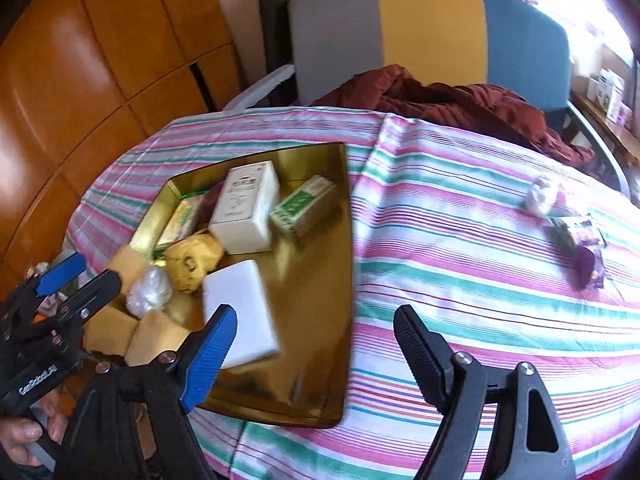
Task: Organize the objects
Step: 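Move both tools back toward the remaining packets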
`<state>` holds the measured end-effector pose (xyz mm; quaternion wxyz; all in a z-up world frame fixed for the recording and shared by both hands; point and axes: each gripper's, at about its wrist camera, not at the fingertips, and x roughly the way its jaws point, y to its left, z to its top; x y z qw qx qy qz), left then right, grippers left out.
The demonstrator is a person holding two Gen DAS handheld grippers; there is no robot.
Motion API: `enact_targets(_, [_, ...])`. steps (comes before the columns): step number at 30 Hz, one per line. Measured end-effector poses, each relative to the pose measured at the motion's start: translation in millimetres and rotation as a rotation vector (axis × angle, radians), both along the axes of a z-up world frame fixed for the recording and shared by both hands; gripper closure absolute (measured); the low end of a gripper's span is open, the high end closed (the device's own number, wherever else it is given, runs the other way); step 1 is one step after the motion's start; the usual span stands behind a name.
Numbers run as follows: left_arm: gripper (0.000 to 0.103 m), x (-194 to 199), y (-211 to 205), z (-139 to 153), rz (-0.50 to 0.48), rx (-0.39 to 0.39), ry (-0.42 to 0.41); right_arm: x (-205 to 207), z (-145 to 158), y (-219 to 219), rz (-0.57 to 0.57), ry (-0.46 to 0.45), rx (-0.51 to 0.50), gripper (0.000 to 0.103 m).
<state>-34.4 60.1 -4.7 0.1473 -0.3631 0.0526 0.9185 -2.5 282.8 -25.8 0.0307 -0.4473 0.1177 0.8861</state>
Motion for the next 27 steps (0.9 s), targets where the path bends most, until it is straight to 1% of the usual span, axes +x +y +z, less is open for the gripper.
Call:
enact_targets(7, [0.026,2,19,1,-0.048,-0.014,0.001,11,0,45,-0.103,-0.017,0.022,0.021])
enact_targets(14, [0.026,3,39,3,-0.103,-0.025,0.002,27,6,104,-0.230,-0.031,0.046,0.021])
enact_targets(18, [0.026,2,53,4,-0.137,-0.030,0.004,35,12,141,-0.305,-0.045,0.080,0.021])
enact_targets(23, [0.026,2,71,3,-0.181,-0.022,-0.009,46,11,191,-0.412,-0.084,0.068,0.021])
enact_targets(27, [0.026,2,81,-1,-0.208,-0.031,-0.021,53,4,225,-0.486,-0.122,0.058,0.021])
